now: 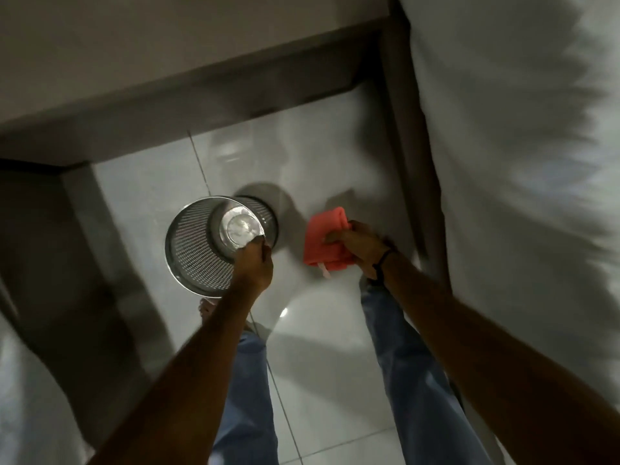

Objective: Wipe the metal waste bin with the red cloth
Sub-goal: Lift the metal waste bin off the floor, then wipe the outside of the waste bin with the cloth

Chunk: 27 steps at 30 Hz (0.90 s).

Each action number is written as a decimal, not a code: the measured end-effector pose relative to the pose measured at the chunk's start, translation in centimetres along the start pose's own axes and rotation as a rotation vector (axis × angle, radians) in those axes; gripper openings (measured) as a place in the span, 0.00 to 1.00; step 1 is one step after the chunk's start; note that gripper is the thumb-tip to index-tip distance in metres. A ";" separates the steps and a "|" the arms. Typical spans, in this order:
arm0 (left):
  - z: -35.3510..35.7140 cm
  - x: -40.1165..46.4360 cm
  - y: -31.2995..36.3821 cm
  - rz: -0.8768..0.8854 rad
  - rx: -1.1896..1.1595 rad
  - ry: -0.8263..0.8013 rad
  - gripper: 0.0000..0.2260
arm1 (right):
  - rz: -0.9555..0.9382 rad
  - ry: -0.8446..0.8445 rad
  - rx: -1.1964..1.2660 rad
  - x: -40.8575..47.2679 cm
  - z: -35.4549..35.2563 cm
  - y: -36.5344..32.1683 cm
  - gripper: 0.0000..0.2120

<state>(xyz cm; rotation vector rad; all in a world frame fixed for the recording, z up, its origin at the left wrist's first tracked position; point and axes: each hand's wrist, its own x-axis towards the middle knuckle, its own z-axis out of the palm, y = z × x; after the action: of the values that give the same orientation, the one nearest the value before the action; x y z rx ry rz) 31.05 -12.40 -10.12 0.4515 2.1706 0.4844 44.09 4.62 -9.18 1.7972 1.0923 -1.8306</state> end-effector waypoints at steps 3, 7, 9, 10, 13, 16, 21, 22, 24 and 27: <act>0.7 -0.1 0.4 0.003 0.137 -0.016 0.10 | -0.010 0.039 -0.047 0.1 -0.3 1.4 0.20; -1.5 -0.4 0.9 -0.053 0.037 0.059 0.09 | -0.172 0.118 -0.200 -0.7 0.2 1.0 0.19; -3.8 -0.7 0.6 -0.097 -0.087 0.101 0.08 | -0.252 0.122 -0.248 -1.4 0.7 0.5 0.19; -5.4 -1.3 0.3 -0.152 -0.163 0.097 0.07 | -0.282 0.112 -0.240 -2.0 1.5 0.5 0.19; -8.4 -2.0 -1.1 -0.355 -0.438 0.060 0.09 | -0.310 0.098 -0.121 -3.2 3.8 0.2 0.18; -9.8 -2.3 -2.8 -0.463 -0.642 0.026 0.18 | -0.350 0.036 -0.024 -4.5 7.2 1.1 0.16; -10.4 -2.3 -4.4 -0.483 -0.979 0.064 0.23 | -0.820 0.040 -0.459 -6.8 13.7 3.7 0.21; -10.4 -2.4 -4.5 -0.485 -1.042 0.084 0.22 | -0.867 0.029 -0.534 -7.0 14.8 4.5 0.24; -10.7 -2.5 -4.7 -0.506 -1.091 0.166 0.19 | -0.882 -0.043 -0.647 -7.4 16.7 5.8 0.29; -11.2 -2.6 -5.2 -0.534 -1.105 0.239 0.13 | -0.850 -0.155 -0.791 -7.3 18.7 7.3 0.31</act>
<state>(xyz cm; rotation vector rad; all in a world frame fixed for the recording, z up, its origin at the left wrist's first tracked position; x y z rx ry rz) 22.79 -20.15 -4.50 -0.7898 1.7697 1.3230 37.48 -15.47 -6.09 0.7502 2.3074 -1.4681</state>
